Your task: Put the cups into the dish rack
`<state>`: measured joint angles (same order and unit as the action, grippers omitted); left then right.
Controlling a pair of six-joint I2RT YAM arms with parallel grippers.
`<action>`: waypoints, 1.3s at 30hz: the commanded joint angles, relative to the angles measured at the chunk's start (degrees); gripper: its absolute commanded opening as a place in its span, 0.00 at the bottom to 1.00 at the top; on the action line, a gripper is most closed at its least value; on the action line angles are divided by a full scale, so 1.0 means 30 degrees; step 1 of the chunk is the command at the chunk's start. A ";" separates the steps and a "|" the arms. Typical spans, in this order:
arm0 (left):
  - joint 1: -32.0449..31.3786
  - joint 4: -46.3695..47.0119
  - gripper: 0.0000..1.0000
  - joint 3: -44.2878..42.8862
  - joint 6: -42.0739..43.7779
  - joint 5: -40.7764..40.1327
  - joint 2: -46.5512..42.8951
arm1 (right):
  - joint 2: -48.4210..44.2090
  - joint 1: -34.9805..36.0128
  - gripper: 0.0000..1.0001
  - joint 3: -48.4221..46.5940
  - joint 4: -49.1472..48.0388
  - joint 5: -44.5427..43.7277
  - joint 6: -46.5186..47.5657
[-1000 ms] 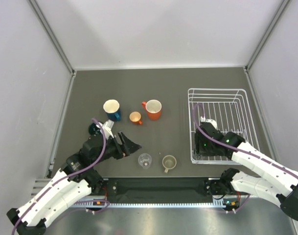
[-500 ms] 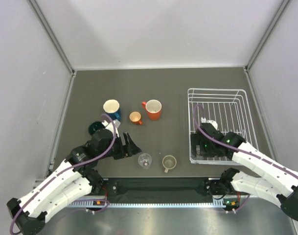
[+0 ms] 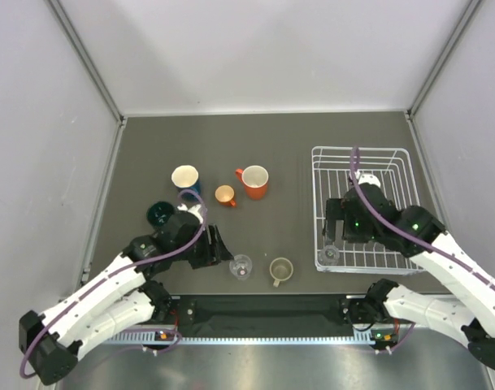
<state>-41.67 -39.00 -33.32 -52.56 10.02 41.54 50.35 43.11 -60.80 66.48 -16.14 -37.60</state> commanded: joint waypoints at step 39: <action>-0.1344 0.3830 0.00 0.1031 -0.0587 0.0438 0.3293 | -0.4420 0.1184 0.92 0.5031 -1.0116 1.0654 -0.2435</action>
<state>-45.50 -31.20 -28.91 -54.48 9.72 53.08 36.25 45.08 -45.67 43.44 14.17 -43.03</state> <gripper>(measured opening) 0.033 0.927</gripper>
